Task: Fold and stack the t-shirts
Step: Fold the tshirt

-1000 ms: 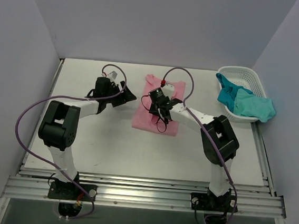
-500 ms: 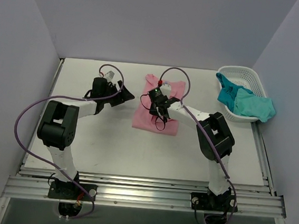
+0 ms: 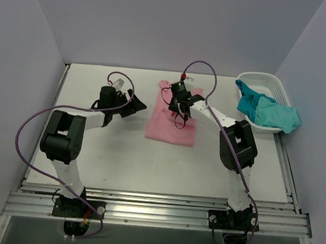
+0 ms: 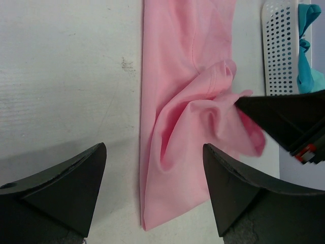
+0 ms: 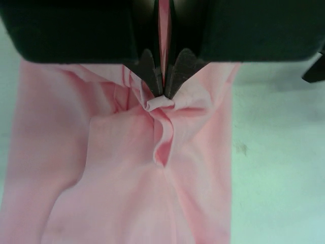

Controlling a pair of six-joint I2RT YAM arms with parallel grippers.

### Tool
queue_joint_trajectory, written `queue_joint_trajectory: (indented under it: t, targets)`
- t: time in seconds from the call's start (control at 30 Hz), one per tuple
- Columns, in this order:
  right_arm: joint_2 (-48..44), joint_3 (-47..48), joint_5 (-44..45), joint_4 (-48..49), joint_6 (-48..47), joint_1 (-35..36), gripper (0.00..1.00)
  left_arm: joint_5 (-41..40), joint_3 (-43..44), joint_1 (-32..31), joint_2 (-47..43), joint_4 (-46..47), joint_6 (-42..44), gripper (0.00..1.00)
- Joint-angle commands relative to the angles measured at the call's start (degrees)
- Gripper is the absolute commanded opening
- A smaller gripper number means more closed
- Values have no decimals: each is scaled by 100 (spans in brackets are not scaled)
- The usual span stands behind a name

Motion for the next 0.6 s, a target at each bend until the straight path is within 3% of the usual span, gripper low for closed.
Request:
queue_joint_trajectory:
  t: [0.0, 0.3, 0.37, 0.43, 0.47, 0.5, 0.57]
  targets:
    - [176, 656, -52, -277, -173, -212, 0, 173, -3, 32, -315, 383, -43, 85]
    - [1151, 1561, -324, -365, -217, -599, 0, 216, -38, 32, -315, 410, -17, 85]
    - [1354, 1589, -342, -269, -147, -652, 17, 225, -47, 41, -307, 418, -25, 85]
    - [1443, 1597, -299, -172, -86, -704, 46, 252, -47, 41, -307, 436, -34, 85]
    - [1522, 1615, -281, -137, -59, -722, 54, 252, -47, 32, -315, 436, -34, 85]
    - [1548, 1650, -255, -128, -33, -748, 68, 243, -73, 41, -324, 445, -26, 85]
    - [1575, 1860, -132, -206, -59, -757, 79, 225, -99, 41, -333, 445, -17, 85]
